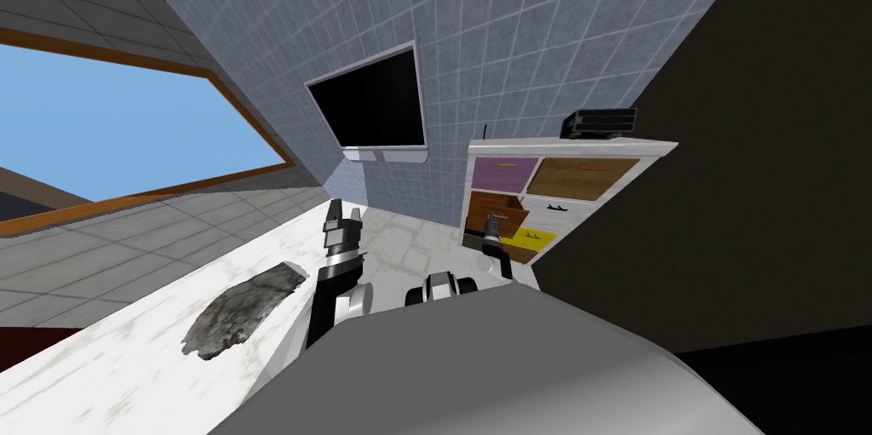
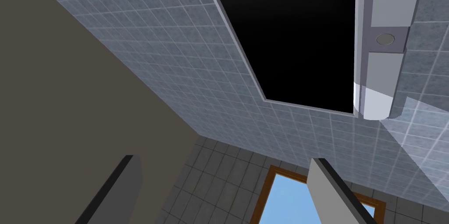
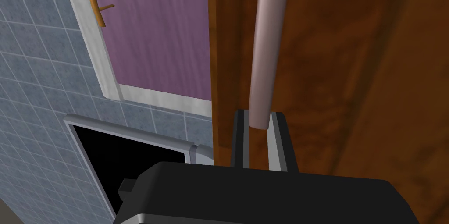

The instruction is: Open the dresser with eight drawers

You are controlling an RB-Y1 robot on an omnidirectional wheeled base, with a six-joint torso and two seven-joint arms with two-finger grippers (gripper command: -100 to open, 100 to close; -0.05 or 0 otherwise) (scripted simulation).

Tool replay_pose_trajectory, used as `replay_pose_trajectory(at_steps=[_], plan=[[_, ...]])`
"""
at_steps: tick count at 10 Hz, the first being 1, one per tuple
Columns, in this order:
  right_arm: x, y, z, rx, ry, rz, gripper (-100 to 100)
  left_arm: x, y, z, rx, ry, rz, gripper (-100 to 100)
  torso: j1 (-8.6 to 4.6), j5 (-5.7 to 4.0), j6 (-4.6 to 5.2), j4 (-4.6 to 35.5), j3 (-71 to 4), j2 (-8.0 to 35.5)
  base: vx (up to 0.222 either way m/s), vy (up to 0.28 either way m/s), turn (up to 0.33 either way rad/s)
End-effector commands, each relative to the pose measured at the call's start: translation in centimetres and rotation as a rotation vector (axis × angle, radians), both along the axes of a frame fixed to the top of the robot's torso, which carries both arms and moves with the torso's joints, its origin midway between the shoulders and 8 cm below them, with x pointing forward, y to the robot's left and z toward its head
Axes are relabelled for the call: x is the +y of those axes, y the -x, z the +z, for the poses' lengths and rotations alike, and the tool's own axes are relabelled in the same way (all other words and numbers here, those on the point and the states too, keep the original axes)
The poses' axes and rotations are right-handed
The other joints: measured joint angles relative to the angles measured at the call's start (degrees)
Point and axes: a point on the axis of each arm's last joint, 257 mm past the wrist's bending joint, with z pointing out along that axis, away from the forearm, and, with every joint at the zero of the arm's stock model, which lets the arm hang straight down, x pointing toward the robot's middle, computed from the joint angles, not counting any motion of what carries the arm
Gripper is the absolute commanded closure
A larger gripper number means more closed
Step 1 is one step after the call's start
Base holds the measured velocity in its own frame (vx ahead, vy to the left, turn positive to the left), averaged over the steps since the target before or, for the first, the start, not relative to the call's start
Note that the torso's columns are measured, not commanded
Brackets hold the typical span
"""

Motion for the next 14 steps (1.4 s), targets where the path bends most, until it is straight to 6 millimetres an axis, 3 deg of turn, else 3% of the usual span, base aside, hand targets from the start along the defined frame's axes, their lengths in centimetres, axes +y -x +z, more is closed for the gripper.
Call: replay_pose_trajectory(at_steps=[1, 8, 9, 10, 14], plan=[[0.8, -2.1, 1.5, 0.003, -0.001, 0.016, -100, 0.0, 0.0, 0.0, 0.0, 0.0, 0.0, 0, -0.1, 0.09, 0.02, 0.1, -0.1, -0.2, -0.044, 0.006, -0.108], [2.9, -6.6, 5.7, 0.0, 0.007, 0.07, -100, 0.0, 0.0, 0.0, 0.0, 0.0, 0.0, 0, 0.17, 0.24, 0.02, 0.3, 0.1, 0.2, -0.031, 0.0, -0.07], [2.8, -6.3, 5.0, 0.002, 0.004, 0.063, -100, 0.0, 0.0, 0.0, 0.0, 0.0, 0.0, 0, 0.18, 0.27, 0.01, 0.3, 0.0, 0.1, -0.023, 0.005, -0.007], [2.8, -6.3, 4.9, 0.005, 0.005, 0.065, 0, 0.0, 0.0, 0.0, 0.0, 0.0, 0.0, 0, 0.2, 0.29, 0.03, 0.3, 0.0, 0.1, 0.0, 0.0, 0.0], [2.8, -6.3, 4.8, 0.008, 0.004, 0.065, 0, 0.0, 0.0, 0.0, 0.0, 0.0, 0.0, 0, 0.16, 0.24, 0.01, 0.3, 0.0, 0.1, 0.0, 0.0, 0.0]])
